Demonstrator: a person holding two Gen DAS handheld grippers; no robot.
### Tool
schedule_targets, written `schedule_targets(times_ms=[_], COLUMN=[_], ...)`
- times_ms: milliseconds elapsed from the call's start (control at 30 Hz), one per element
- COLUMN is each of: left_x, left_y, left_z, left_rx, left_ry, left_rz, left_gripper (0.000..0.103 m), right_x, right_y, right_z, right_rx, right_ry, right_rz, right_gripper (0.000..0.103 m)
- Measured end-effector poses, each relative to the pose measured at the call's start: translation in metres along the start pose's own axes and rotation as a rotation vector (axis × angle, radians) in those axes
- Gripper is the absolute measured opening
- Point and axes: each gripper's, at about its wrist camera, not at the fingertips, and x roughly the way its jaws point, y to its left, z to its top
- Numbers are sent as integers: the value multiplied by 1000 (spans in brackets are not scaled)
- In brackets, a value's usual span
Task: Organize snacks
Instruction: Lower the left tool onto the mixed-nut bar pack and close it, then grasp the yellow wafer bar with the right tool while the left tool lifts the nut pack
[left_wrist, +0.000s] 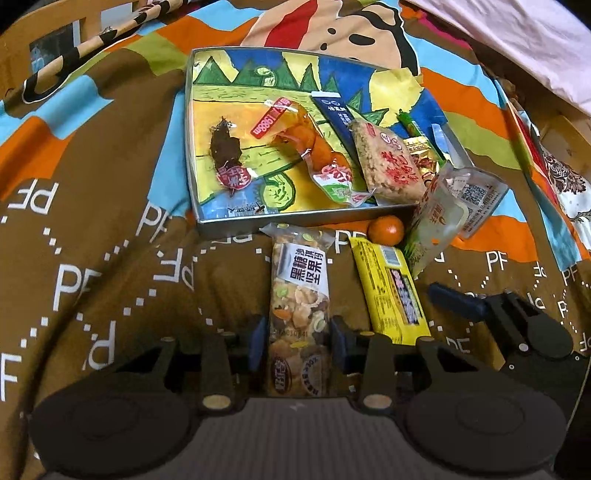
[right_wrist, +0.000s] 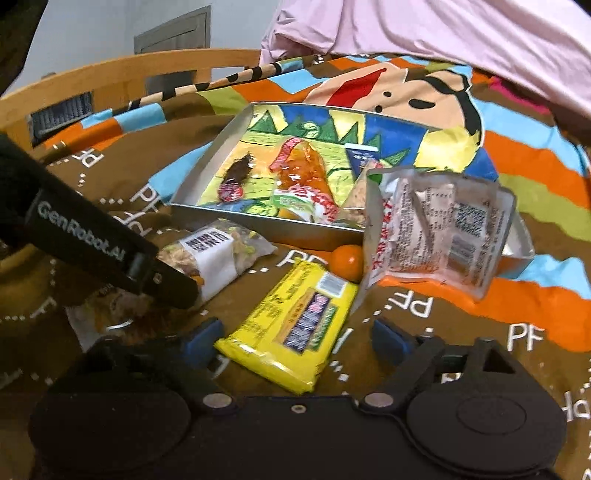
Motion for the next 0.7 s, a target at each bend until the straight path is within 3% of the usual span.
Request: schedule_targets(times_ms=[33, 67, 233, 400, 533, 633, 700], left_x=[-1, -2, -14, -31, -31, -24, -20], left_y=[-1, -3, -10, -18, -21, -19, -14], left_z=[-1, -3, -13, -33, -38, -34, -32], left_rx=[4, 9, 4, -1, 12, -18, -48], left_ry=[-4, -8, -2, 9, 12, 36, 46], left_rz=[5, 13, 38, 29, 41, 40, 20], left_gripper=[39, 39, 39, 39, 39, 42, 43], right_x=[-2, -4, -21, -55, -69, -63, -54], right_y=[1, 2, -4, -10, -11, -11, -10], right_z=[-1, -2, -7, -20, -29, -25, -20], right_rx=[-7, -14, -19, -122, -166, -112, -76], right_ry=[-1, -4, 9, 34, 37, 31, 29], right_rz=[13, 9, 45, 106, 102, 91, 79], right_gripper=[66, 65, 62, 62, 69, 80, 81])
